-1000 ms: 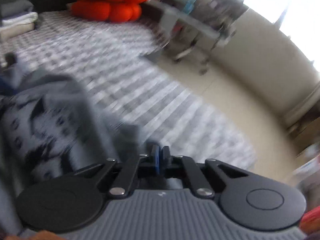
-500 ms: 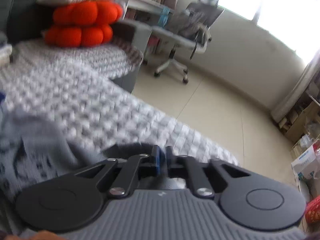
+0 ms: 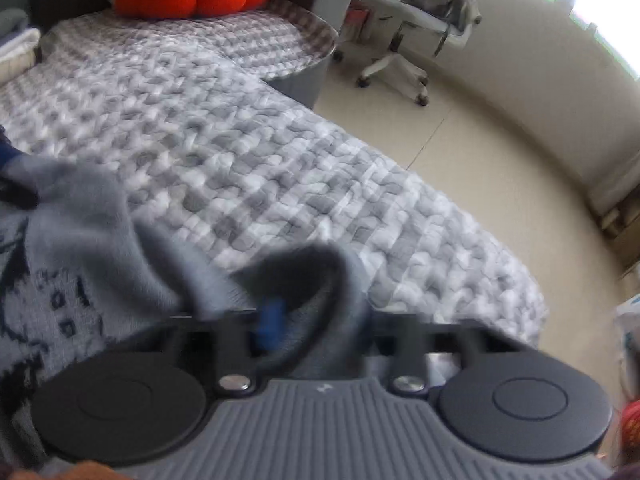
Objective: Fold clothes
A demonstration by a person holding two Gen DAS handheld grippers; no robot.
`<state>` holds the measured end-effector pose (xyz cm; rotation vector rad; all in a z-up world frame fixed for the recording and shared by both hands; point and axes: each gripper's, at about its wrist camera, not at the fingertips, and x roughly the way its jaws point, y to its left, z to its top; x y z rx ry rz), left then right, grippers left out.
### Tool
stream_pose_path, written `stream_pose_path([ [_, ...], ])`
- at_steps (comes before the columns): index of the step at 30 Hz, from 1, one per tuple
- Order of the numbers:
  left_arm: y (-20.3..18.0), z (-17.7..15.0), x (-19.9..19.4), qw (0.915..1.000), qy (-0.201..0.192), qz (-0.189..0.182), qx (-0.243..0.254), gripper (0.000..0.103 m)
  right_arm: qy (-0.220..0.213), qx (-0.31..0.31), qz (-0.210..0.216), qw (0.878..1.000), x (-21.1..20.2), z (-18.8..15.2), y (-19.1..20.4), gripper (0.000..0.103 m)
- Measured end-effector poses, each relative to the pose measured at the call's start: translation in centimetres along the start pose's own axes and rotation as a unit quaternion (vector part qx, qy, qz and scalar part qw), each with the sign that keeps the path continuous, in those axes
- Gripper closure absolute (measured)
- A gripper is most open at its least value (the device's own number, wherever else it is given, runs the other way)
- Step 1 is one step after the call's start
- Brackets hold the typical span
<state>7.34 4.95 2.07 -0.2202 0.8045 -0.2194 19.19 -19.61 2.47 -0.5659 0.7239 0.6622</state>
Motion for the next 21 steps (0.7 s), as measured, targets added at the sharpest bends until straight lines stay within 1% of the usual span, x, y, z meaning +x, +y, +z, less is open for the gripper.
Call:
stream_pose_path([
  [1, -0.1, -0.4, -0.4, 1.0000, 0.000, -0.002, -0.006, 0.094, -0.007, -0.008, 0.002, 1.000, -0.5, -0.3, 0.4, 0.096],
  [3, -0.6, -1.5, -1.7, 0.9999, -0.011, -0.009, -0.001, 0.095, -0.029, -0.024, -0.020, 0.999, -1.5, -0.6, 1.4, 0.096],
  [4, -1.0, -2.0, -2.5, 0.9997, -0.018, -0.014, 0.003, 0.096, -0.048, -0.025, -0.031, 0.998, -2.2, -0.6, 1.7, 0.096],
  [6, -1.7, -3.1, -4.1, 0.9991, -0.032, -0.025, 0.012, 0.096, -0.097, -0.018, -0.050, 0.994, -3.8, -0.3, 2.3, 0.096],
  [8, -2.5, -4.2, -5.7, 0.9981, -0.046, -0.036, 0.021, 0.096, -0.145, 0.000, -0.067, 0.987, -5.8, 0.3, 2.5, 0.096],
  [11, -3.5, -5.8, -8.1, 0.9958, -0.064, -0.054, 0.038, 0.096, -0.224, 0.030, -0.110, 0.968, -8.7, 1.8, 2.5, 0.096],
  [13, -4.5, -6.2, -8.8, 0.9938, -0.065, -0.069, 0.057, 0.095, -0.281, 0.078, -0.129, 0.948, -10.0, 2.5, 1.9, 0.096],
  [15, -5.2, -6.0, -9.0, 0.9938, -0.065, -0.059, 0.069, 0.094, -0.327, 0.129, -0.147, 0.925, -10.7, 2.9, 1.3, 0.096],
  [16, -5.4, -5.9, -9.0, 0.9940, -0.065, -0.049, 0.074, 0.094, -0.328, 0.133, -0.164, 0.921, -9.9, 3.0, 1.8, 0.096],
  [17, -5.4, -5.7, -8.9, 0.9942, -0.063, -0.045, 0.075, 0.094, -0.313, 0.124, -0.181, 0.924, -8.6, 3.2, 2.2, 0.096],
  [18, -5.3, -5.4, -8.8, 0.9945, -0.060, -0.043, 0.075, 0.094, -0.289, 0.111, -0.187, 0.932, -7.1, 3.2, 2.3, 0.096],
  [19, -4.9, -5.1, -8.8, 0.9951, -0.056, -0.043, 0.068, 0.090, -0.257, 0.097, -0.186, 0.943, -5.5, 3.0, 2.6, 0.095],
  [21, -3.9, -4.3, -8.9, 0.9963, -0.049, -0.046, 0.053, 0.087, -0.199, 0.081, -0.166, 0.962, -3.5, 2.2, 2.4, 0.094],
])
